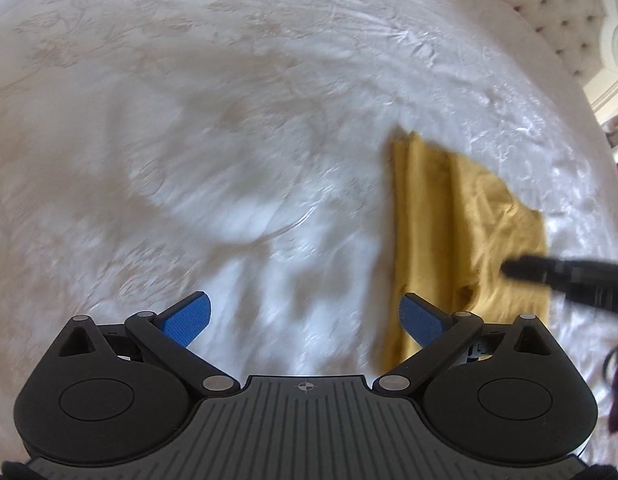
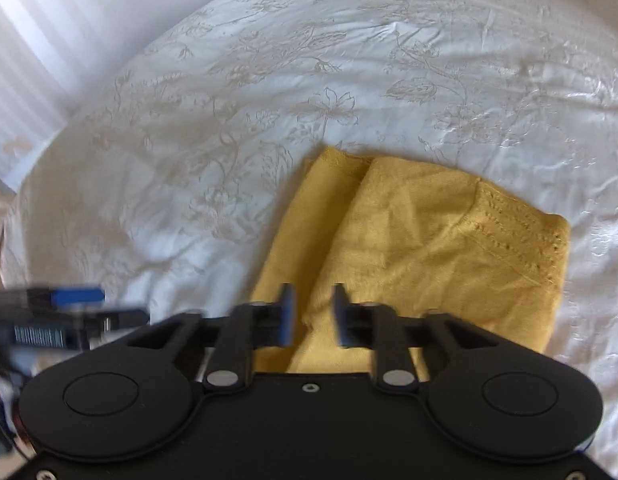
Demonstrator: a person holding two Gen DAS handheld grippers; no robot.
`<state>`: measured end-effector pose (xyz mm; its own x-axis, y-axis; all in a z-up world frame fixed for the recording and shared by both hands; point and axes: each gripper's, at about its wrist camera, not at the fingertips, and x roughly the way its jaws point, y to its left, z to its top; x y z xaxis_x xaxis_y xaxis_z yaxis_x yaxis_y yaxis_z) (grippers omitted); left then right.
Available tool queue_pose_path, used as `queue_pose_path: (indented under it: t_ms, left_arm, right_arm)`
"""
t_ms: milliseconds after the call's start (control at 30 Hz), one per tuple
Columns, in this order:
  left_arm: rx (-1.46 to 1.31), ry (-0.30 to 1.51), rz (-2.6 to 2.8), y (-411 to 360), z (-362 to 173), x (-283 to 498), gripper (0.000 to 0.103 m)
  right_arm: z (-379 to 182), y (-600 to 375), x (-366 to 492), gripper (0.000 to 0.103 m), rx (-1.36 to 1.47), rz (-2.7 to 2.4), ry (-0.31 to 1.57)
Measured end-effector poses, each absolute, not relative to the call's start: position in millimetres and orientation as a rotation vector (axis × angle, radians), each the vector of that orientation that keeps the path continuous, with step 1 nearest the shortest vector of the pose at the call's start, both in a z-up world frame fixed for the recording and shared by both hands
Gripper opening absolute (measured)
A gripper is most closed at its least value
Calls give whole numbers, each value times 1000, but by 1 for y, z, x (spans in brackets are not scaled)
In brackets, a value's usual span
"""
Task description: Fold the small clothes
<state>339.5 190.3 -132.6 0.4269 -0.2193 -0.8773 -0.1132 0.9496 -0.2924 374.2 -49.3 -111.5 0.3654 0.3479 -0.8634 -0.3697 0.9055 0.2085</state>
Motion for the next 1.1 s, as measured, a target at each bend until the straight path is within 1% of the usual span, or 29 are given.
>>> queue_pose_path:
  t_ms: [33,167,267,500,600,633,667,700,733,933,1100]
  left_arm:
    - [-331,1127,-90,187,-132,347,102]
    - [-295,1108,-182,165,-127,379,102]
    - [-300,1117,-265,148,-127,400,102]
    - [-312,1175,-378,119,-134,434,102]
    - [-324,1200,-403,112,-139,438,102]
    - [-329,1207,-413,110,-141,439,102]
    - [-339,1218,-422,109,-142,440,102]
    - [-350,1228,-430,108,-145,440,102]
    - [-361,1236,-438,107,-147,441,102]
    - [-449,1287,-471,98,-162,445,103]
    - [-493,1319,-498,79,-177,454,103]
  right_arm:
    - [-111,-49,368,68,-53,455,1094]
    - [-117,-40,348,67,-135,449,1093]
    - [-124,-32,338,72,-172,438,1086]
    - [-144,-7,326,72,-276,489,1095]
    - [-157,0,321,66,-377,489,1107]
    - [-160,0,320,53,-401,487,1113]
    - [-161,-2,320,43,-405,487,1118]
    - [-159,-7,320,20,-386,479,1116]
    - [-156,-13,320,17,-357,463,1107]
    - [-119,-58,316,16,-193,338,1026]
    - [-109,-81,313,16,-101,277,1019]
